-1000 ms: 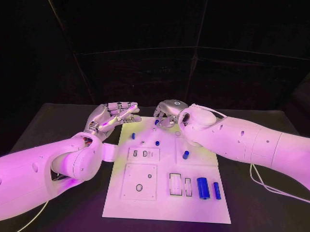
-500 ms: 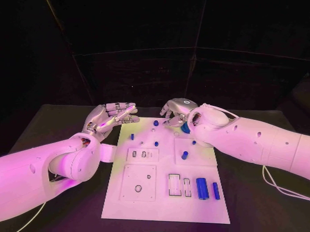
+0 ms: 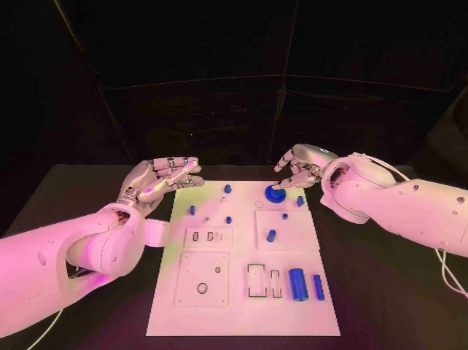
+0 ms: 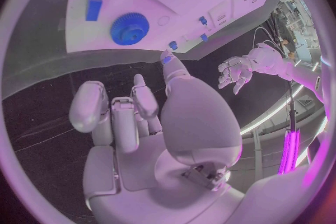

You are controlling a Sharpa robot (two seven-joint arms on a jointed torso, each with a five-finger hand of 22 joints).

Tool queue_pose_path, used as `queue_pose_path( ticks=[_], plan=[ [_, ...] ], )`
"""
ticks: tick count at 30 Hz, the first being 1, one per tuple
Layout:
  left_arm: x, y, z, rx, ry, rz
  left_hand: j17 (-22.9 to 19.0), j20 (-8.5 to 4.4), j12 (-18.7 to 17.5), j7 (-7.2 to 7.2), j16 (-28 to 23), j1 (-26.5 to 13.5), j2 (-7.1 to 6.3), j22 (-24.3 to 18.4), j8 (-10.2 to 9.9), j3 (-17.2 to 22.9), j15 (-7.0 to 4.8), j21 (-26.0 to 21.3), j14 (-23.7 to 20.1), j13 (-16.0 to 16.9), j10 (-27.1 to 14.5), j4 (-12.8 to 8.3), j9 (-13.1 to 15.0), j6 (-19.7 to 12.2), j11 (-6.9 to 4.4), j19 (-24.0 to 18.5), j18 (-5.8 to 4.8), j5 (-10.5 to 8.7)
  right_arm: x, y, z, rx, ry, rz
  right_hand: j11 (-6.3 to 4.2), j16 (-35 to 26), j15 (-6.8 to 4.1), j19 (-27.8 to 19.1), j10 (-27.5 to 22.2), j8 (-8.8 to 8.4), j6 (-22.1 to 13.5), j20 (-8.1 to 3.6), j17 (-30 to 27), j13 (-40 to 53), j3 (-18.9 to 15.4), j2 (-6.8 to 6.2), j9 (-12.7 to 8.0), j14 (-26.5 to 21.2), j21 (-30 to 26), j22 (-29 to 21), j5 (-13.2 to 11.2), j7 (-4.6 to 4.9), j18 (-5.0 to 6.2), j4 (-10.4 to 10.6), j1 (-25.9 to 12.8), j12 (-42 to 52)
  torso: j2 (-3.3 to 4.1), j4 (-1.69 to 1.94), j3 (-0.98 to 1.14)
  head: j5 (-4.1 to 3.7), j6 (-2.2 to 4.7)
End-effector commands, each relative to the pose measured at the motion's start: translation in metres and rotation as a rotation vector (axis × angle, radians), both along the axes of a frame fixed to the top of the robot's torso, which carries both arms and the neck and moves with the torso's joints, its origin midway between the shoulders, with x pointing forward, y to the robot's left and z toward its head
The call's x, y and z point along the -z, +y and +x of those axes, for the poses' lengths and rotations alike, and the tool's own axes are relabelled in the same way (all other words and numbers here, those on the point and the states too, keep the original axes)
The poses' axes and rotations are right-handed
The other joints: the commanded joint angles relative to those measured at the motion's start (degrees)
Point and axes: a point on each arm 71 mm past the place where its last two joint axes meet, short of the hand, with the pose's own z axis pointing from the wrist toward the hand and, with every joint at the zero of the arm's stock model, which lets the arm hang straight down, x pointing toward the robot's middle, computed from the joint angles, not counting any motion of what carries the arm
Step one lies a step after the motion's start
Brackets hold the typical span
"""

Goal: Assemble the parts on the task board

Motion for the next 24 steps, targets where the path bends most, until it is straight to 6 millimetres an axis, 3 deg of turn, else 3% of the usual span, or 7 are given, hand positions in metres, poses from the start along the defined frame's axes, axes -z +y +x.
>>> queue_pose_path(
  ticks=[1, 5, 10, 24],
  plan=[
    [-0.001, -0.002, 0.0, 0.018, -0.008, -0.004, 0.1, 0.19, -0.3, -0.09, -0.3, 0.3, 0.45, -0.1, -0.3, -0.1, 0.19, -0.3, -0.2, 0.0, 0.4, -0.3, -0.1, 0.3, 0.01, 0.2, 0.35, 0.26, 0.007, -0.006, 0.002, 0.052, 0.113, 0.011, 0.51, 0.9, 0.26, 1.0, 2.4, 0.73, -1.1, 0.45, 10.6, 7.1, -1.4, -0.24, -0.1, 5.1, 1.3, 2.3, 0.2, 0.44, -0.76, 2.3, 1.8, 6.2, 0.06, -0.15, 0.14, -0.14, 0.01],
    [-0.001, -0.003, 0.001, 0.019, -0.007, -0.004, 0.1, 0.19, -0.3, -0.09, -0.3, 0.3, 0.45, -0.1, -0.3, -0.1, 0.19, -0.3, -0.2, 0.0, 0.4, -0.3, -0.1, 0.3, 0.01, 0.2, 0.35, 0.26, 0.01, -0.005, 0.007, 0.056, 0.127, -0.012, 0.68, 1.4, 0.58, 2.3, 3.8, 1.25, -1.8, 0.66, 12.0, 10.3, -1.6, 0.16, -0.1, 5.4, 2.8, 5.3, 0.4, 0.76, -1.25, 3.3, 3.2, 8.9, 0.07, -0.04, 0.04, -0.24, -0.09],
    [-0.001, -0.004, 0.002, 0.02, -0.007, -0.005, 0.1, 0.19, -0.3, -0.13, -0.4, 0.3, 0.48, -0.1, -0.3, 0.0, 0.18, -0.3, -0.2, 0.0, 0.5, -0.3, 0.0, 0.3, -0.02, 0.2, 0.36, 0.26, 0.012, 0.0, 0.012, 0.054, 0.117, -0.041, 0.83, 1.5, 0.76, 2.6, 4.8, 1.78, -2.2, 0.84, 12.3, 12.1, -1.5, 0.65, -0.1, 5.4, 3.3, 6.2, 1.3, 0.88, -1.39, 3.4, 4.6, 10.4, 0.24, 0.04, 0.24, -0.3, 0.04],
    [0.0, -0.004, 0.003, 0.021, -0.006, -0.004, 0.1, 0.19, -0.4, -0.16, -0.4, 0.4, 0.53, -0.1, -0.4, 0.0, 0.17, -0.3, -0.2, 0.0, 0.5, -0.4, 0.0, 0.4, -0.04, 0.2, 0.36, 0.26, 0.019, 0.008, 0.016, 0.03, 0.133, -0.086, 0.73, 1.7, 0.73, 2.9, 6.0, 2.53, -2.0, 0.89, 12.9, 14.0, -1.3, 1.42, -0.1, 5.5, 3.8, 7.1, 1.3, 0.7, -1.54, 2.8, 6.1, 12.1, 0.18, 0.01, 0.15, -0.51, -0.43]
  ],
)
